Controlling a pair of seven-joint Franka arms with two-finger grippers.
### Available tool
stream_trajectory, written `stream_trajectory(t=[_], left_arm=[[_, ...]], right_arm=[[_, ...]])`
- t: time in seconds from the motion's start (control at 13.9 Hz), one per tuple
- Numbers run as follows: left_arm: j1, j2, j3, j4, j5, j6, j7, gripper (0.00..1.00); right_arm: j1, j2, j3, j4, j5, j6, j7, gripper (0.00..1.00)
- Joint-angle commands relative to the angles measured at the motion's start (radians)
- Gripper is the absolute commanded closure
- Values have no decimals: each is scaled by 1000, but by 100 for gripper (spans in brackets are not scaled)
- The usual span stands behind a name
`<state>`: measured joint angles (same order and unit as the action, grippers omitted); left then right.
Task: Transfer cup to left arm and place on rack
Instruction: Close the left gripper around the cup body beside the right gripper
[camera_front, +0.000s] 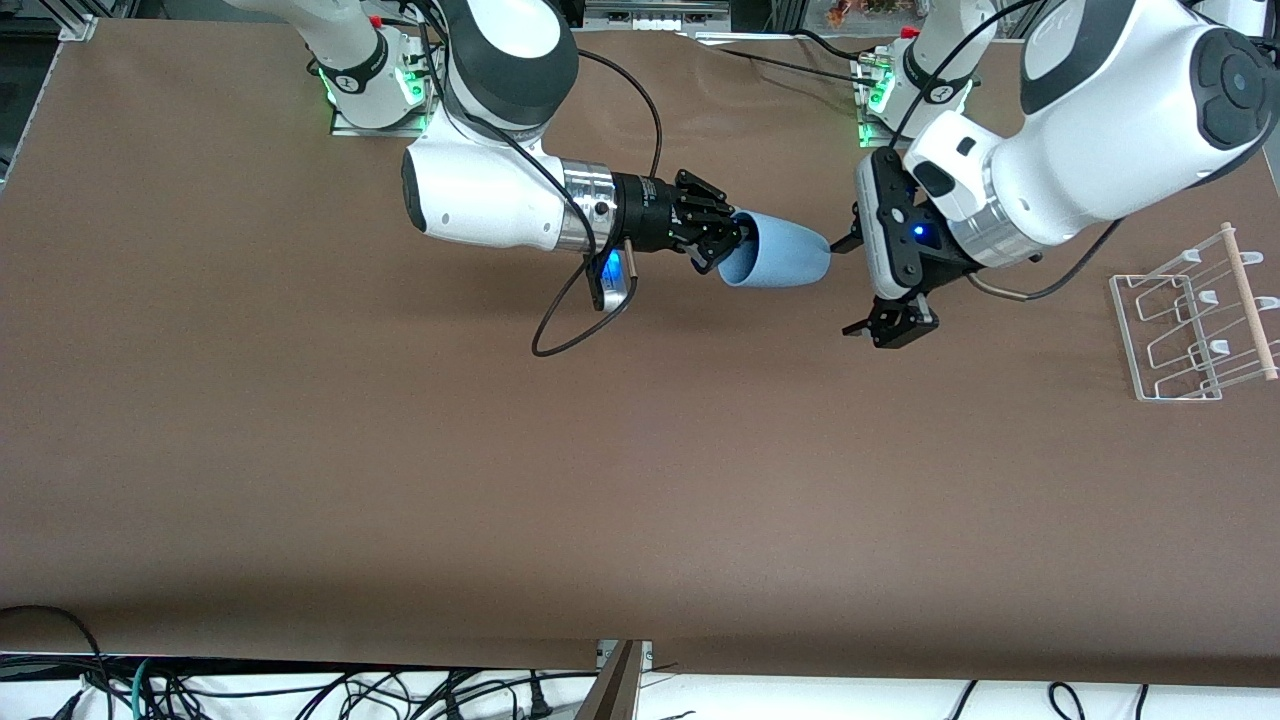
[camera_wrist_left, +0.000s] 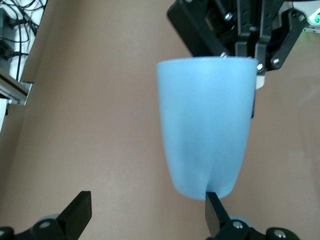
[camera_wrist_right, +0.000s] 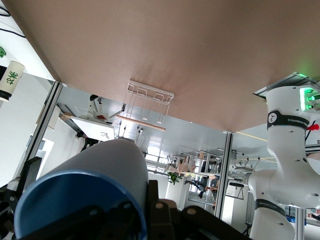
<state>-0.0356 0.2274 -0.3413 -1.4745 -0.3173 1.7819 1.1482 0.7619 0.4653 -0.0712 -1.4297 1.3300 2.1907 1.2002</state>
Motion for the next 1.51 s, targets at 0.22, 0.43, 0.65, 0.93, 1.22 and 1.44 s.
stream_trajectory(t=[0.22,0.43,0.65,0.93,1.22,1.44], left_arm=[[3,-78,-13,-98,-11,-9,33,0],[5,-109,-13,-127,-17,-16,33,0],[-7,-103,-24,-130,-17,8,19,0],[-10,-94,-28,-142,-17,37,-31,0],[-23,-71,-31,-145,-14,68,-64,0],[-30,-68,-33,-145,-9,80,-65,28]], right_arm=[[8,16,-7,26,20,6,12,100],[8,16,-7,26,20,6,12,100],[8,16,-7,26,20,6,12,100],[8,16,-7,26,20,6,12,100],[8,16,-7,26,20,6,12,100],[8,16,-7,26,20,6,12,100]])
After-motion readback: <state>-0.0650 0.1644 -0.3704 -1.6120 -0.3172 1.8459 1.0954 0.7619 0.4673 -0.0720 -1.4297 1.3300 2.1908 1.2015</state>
